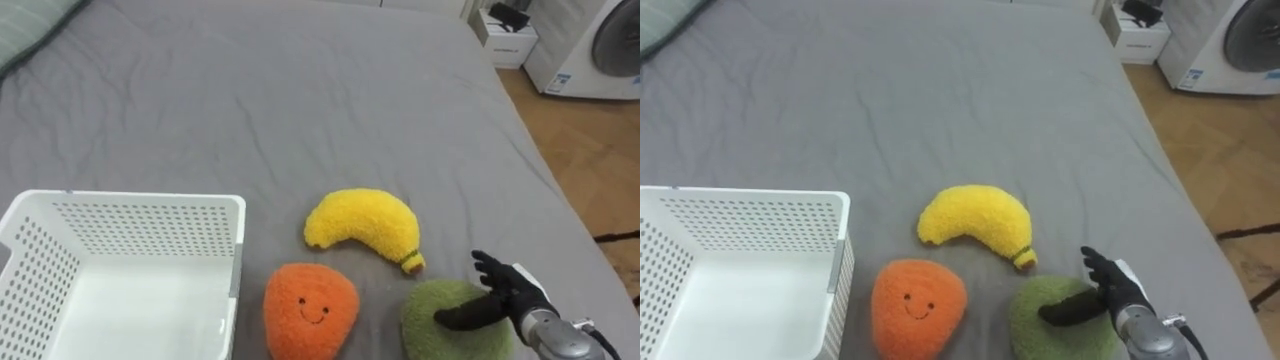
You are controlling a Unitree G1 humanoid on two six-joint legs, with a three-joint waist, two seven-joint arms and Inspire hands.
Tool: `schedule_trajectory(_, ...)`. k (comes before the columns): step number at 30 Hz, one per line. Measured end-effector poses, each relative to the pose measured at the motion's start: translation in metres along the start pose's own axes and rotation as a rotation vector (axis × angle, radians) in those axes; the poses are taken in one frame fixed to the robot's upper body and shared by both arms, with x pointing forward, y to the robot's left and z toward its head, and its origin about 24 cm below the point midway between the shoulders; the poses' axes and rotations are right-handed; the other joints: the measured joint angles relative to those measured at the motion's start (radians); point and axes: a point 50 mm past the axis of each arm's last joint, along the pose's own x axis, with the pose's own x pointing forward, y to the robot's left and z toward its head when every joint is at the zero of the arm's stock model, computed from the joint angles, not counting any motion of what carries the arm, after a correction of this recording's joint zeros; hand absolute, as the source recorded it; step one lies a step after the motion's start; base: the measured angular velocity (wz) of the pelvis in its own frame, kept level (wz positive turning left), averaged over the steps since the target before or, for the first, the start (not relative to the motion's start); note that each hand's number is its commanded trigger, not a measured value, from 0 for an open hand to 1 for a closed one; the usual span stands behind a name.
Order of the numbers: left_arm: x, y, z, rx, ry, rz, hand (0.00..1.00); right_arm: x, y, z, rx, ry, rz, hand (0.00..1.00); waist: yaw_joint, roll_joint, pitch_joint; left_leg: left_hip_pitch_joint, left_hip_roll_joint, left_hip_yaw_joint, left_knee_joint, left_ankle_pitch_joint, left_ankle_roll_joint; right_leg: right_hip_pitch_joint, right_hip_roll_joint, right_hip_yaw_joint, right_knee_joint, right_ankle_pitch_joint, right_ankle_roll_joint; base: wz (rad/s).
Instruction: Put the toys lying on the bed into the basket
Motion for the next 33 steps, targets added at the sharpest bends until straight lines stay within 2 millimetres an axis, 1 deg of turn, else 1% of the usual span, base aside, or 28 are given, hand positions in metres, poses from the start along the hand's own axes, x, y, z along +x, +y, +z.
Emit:
schedule_trajectory(5,0.001,-0.001,0.010,0.018,-0.029,-0.005,0.00,0.002,0.012,-0.009,-0.122,0.056,0.082,0.00,0.005,0.000,-0.0004,0.001,0.000,-0.009,0.004,0.000,0.000,0.006,-0.001,-0.014,-0.004,0.000,0.000,0.07)
schedule_trajectory(11,0.001,-0.002,0.010,0.017,-0.028,-0.012,0.00,0.005,0.014,-0.017,-0.213,0.118,0.135,0.00,0.005,-0.006,-0.0026,0.007,0.000,-0.020,0.004,0.000,0.000,0.015,-0.001,-0.017,-0.007,0.000,0.000,0.02)
schedule_trajectory(12,0.001,-0.002,0.010,0.018,-0.026,-0.012,0.00,0.005,0.014,-0.019,-0.219,0.127,0.141,0.00,0.005,-0.008,-0.0047,0.008,0.000,-0.024,0.004,0.000,0.000,0.021,-0.001,-0.018,-0.013,0.001,0.000,0.09)
schedule_trajectory(13,0.001,-0.002,0.009,0.017,-0.025,-0.013,0.00,0.006,0.015,-0.020,-0.224,0.136,0.148,0.18,0.005,-0.010,-0.0054,0.008,0.000,-0.026,0.004,0.000,0.000,0.023,0.000,-0.019,-0.014,0.001,0.000,0.08)
schedule_trajectory(14,0.001,-0.002,0.009,0.017,-0.024,-0.013,0.00,0.006,0.015,-0.020,-0.227,0.141,0.150,0.67,0.005,-0.010,-0.0057,0.008,0.000,-0.026,0.004,0.000,0.000,0.024,0.000,-0.020,-0.015,0.001,0.000,0.05)
schedule_trajectory(15,0.001,-0.002,0.009,0.017,-0.024,-0.014,0.00,0.007,0.015,-0.019,-0.233,0.144,0.154,1.00,0.005,-0.010,-0.0058,0.009,0.000,-0.028,0.004,0.000,0.000,0.025,0.000,-0.021,-0.016,0.001,0.000,0.04)
schedule_trajectory(24,0.001,-0.003,0.008,0.001,-0.015,-0.020,0.00,0.008,0.010,-0.016,-0.272,0.149,0.131,1.00,0.005,-0.010,-0.0035,0.023,0.000,-0.027,0.000,-0.001,-0.001,0.036,0.001,-0.018,-0.017,0.001,0.000,0.00)
schedule_trajectory(26,0.002,-0.003,0.009,0.001,-0.014,-0.020,0.00,0.008,0.012,-0.020,-0.269,0.166,0.142,1.00,0.005,-0.009,-0.0033,0.024,0.000,-0.027,0.000,-0.001,-0.001,0.036,0.001,-0.018,-0.017,0.001,0.000,0.00)
schedule_trajectory(28,0.002,-0.003,0.009,0.001,-0.014,-0.022,0.00,0.008,0.018,-0.023,-0.257,0.186,0.157,1.00,0.005,-0.006,-0.0011,0.024,0.000,-0.024,-0.001,-0.001,-0.001,0.034,0.002,-0.018,-0.016,0.001,0.000,-0.02)
schedule_trajectory(33,0.002,-0.005,0.010,0.005,-0.014,-0.027,0.00,0.008,0.024,-0.022,-0.248,0.185,0.195,1.00,0.010,-0.003,0.0010,0.022,0.000,-0.020,-0.002,-0.001,-0.001,0.029,0.001,-0.018,-0.012,0.001,0.000,-0.02)
